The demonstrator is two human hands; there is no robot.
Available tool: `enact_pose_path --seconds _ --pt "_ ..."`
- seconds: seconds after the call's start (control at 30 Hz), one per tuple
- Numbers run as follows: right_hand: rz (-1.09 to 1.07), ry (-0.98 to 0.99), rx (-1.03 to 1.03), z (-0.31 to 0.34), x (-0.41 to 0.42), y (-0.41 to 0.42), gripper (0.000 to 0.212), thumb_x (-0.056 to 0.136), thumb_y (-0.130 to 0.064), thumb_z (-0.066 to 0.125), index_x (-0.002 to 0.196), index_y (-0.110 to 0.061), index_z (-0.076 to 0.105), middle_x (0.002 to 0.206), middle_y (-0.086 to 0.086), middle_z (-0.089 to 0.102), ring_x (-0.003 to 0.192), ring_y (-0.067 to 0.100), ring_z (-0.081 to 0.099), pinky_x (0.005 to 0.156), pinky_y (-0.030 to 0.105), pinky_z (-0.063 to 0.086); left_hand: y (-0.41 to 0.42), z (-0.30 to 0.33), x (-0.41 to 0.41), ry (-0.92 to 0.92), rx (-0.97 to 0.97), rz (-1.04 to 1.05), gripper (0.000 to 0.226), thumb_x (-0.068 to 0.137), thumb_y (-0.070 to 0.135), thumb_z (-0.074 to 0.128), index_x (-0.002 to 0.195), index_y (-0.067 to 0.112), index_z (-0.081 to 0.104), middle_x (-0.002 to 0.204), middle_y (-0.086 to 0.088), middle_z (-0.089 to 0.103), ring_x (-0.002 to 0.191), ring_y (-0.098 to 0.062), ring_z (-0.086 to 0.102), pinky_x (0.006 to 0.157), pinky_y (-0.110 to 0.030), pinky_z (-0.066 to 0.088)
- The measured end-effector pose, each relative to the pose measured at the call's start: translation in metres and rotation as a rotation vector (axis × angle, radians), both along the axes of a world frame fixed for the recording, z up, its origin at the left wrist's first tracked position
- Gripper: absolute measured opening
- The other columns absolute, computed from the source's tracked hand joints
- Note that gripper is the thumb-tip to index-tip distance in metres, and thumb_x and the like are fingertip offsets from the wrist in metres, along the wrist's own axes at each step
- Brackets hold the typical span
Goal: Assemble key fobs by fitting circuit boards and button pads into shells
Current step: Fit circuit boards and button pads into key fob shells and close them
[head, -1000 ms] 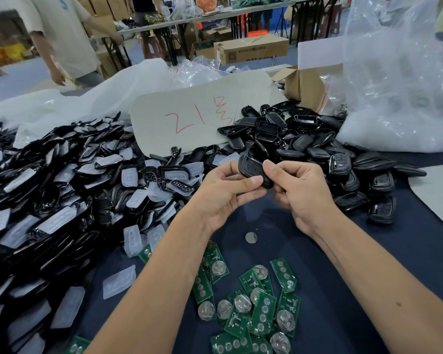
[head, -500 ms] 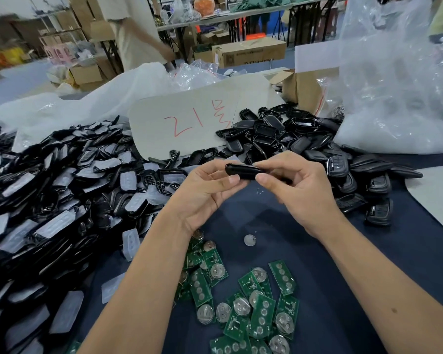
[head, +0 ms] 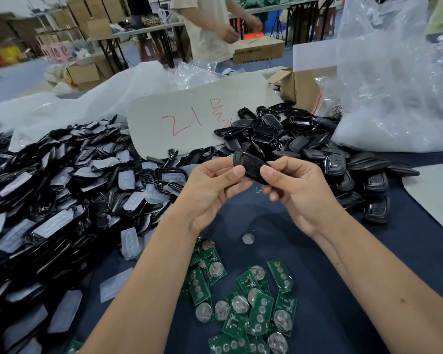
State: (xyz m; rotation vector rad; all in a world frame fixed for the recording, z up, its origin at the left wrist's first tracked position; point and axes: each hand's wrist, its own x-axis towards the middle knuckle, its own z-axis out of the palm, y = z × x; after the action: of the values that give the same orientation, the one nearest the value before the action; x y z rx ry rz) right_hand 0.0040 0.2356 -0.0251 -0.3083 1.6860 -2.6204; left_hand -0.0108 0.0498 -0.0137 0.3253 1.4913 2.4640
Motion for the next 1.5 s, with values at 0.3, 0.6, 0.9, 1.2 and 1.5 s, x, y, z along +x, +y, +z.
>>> enact_pose_path --seconds 0.3,0.6,0.9,1.2,1.5 --pt "-0.135 0.179 0.365 -0.009 -0.001 -0.005 0.026 0.086 -0.01 0.083 0.107 -0.017 0.07 0.074 0.007 0.068 0.056 0.024 0.068 0.045 0.032 0.054 0.007 0.001 -0.003 -0.102 -0.115 0.164 0.032 0.077 0.013 0.074 0.105 -0.003 0.074 0.093 -0.013 0.078 0.076 -0.016 0.075 0.07 -0.021 0.061" --pt "-0.522 0.024 0.205 -0.006 -0.006 0.004 0.027 0.09 -0.002 0.077 0.104 -0.024 0.07 0.072 0.006 0.073 0.05 0.018 0.067 0.047 0.026 0.053 0.025 -0.004 -0.001 -0.078 -0.261 0.318 0.008 0.095 0.013 0.073 0.095 0.006 0.076 0.084 -0.008 0.076 0.076 -0.022 0.075 0.071 -0.027 0.061" --pt "-0.529 -0.071 0.376 -0.005 -0.006 0.008 0.029 0.095 -0.006 0.068 0.122 -0.016 0.059 0.078 0.007 0.077 0.05 0.019 0.068 0.044 0.027 0.052 0.005 0.002 -0.003 -0.034 -0.484 0.321 0.011 0.097 0.015 0.071 0.097 0.005 0.075 0.083 -0.006 0.076 0.07 -0.02 0.072 0.064 -0.026 0.059" --pt "0.117 0.465 1.11 -0.005 0.02 -0.027 0.02 0.084 -0.048 0.083 0.09 -0.03 0.077 0.083 -0.015 0.069 0.078 0.005 0.062 0.072 0.027 0.051 -0.063 0.014 -0.013 0.18 -0.946 0.71 0.014 0.093 0.019 0.074 0.079 0.022 0.076 0.072 0.002 0.076 0.065 -0.012 0.069 0.064 -0.027 0.057" --pt "0.355 0.41 1.091 -0.001 0.031 -0.047 0.034 0.073 -0.048 0.092 0.088 -0.031 0.067 0.089 -0.017 0.06 0.085 0.0 0.053 0.078 0.015 0.042 -0.072 0.011 -0.014 0.378 -1.238 0.688 0.016 0.09 0.011 0.069 0.087 0.026 0.075 0.083 0.017 0.072 0.084 0.0 0.067 0.082 -0.024 0.054"
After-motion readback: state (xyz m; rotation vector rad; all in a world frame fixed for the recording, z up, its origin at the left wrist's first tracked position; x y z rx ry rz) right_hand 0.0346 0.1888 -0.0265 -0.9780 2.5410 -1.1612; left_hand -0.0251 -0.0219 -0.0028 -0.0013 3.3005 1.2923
